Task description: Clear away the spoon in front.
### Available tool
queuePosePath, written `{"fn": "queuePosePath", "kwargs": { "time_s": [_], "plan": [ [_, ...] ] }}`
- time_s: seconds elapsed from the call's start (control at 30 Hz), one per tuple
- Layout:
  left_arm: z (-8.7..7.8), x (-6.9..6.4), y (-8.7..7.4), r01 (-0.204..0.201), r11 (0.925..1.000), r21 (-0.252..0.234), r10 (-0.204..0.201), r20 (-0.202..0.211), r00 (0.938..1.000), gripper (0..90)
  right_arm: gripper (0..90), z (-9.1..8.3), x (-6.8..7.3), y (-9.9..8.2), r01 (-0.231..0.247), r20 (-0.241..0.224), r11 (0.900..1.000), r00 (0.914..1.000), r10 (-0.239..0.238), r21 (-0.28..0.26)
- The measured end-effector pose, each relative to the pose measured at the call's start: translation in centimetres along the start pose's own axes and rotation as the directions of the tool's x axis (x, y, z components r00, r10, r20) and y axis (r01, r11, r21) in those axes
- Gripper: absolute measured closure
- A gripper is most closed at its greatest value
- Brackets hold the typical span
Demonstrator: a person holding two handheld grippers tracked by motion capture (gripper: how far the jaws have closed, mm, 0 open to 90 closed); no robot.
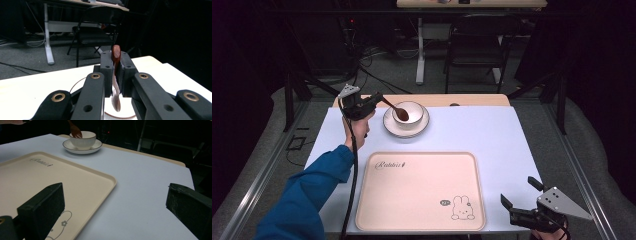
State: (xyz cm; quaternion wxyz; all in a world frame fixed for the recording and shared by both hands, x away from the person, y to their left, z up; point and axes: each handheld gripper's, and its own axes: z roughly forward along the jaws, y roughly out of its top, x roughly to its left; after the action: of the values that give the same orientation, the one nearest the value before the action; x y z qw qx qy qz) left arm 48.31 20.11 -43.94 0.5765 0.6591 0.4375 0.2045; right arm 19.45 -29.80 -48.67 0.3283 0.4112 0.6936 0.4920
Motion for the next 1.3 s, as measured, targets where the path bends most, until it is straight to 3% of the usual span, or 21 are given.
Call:
{"fn": "queuePosePath", "kwargs": {
  "time_s": [0.4,0.6,0.97,1.3],
  "plan": [
    [-2.8,-0.6,2.0,-0.072,0.9974,0.007,0.071,0.076,0.9946,84.4,1.0,0.0,0.0,0.0,-0.001,-0.001,1.0000,1.0000,0.001,0.001],
    [-4.1,-0.9,2.9,-0.099,0.9945,0.036,0.094,0.102,0.9903,84.4,1.0,0.0,0.0,0.0,0.002,-0.002,1.0000,1.0000,-0.002,-0.001],
    [-6.5,-1.3,3.8,-0.126,0.9884,0.084,0.111,0.164,0.9802,84.4,1.0,0.0,0.0,0.0,0.000,-0.001,1.0000,1.0000,0.000,-0.003],
    [-8.9,-1.2,3.9,-0.136,0.9840,0.116,0.114,0.179,0.9772,84.3,1.0,0.0,0.1,0.0,0.002,-0.002,1.0000,1.0000,-0.002,-0.001]
  ]
}}
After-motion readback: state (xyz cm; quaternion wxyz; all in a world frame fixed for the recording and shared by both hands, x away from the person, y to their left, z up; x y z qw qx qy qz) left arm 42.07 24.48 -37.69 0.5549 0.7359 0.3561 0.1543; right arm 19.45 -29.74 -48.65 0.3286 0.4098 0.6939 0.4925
